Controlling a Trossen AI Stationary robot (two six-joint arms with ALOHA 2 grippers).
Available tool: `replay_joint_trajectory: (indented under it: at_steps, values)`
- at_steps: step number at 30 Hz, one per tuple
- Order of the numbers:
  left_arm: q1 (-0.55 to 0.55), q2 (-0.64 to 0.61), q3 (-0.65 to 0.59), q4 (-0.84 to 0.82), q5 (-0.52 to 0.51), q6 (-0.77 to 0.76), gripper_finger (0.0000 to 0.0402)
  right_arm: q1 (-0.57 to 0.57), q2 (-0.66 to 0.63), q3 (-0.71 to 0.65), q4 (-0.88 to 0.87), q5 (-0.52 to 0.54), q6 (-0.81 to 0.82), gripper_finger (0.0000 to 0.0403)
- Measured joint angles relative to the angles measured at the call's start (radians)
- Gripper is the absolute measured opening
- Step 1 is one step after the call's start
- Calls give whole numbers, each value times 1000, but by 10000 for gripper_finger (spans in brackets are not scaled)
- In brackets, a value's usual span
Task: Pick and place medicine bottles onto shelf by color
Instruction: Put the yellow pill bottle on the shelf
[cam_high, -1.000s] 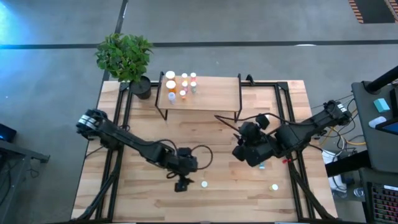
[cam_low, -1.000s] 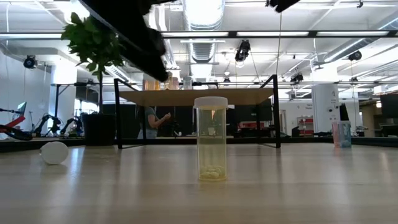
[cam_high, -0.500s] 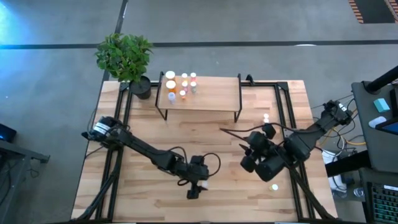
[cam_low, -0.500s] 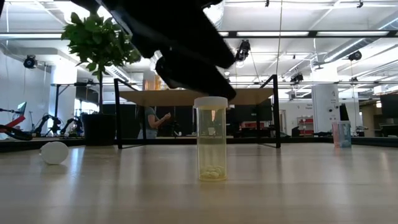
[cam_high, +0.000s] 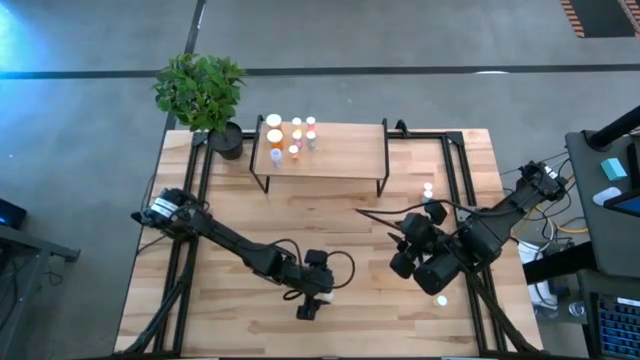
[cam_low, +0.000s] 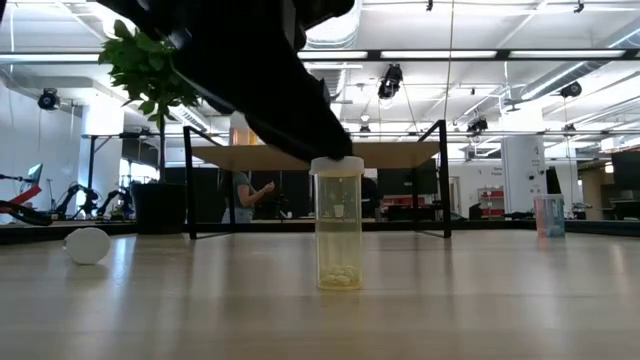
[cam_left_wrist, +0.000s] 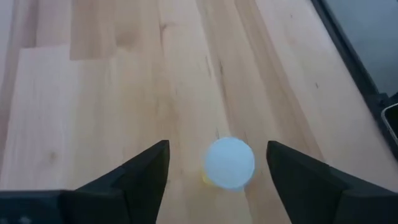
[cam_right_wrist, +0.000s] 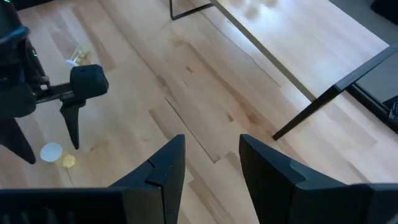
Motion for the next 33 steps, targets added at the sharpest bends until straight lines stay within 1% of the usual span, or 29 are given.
replay_joint_trajectory:
  at_steps: [5,8,24,27,33]
  values:
    - [0,0,0,2,-2,0,217,0,0,0,-4,1,-2,144]
    - [0,1,-2,4,1,0,205,0,0,0,-7,2,-11,144]
    - [0,6,-26,12,2,0,200,0,0,0,-30,1,3,144]
    - [0,6,-23,16,2,0,191,0,0,0,-30,1,1,144]
    - [0,6,-25,38,2,0,159,0,0,0,-31,1,0,144]
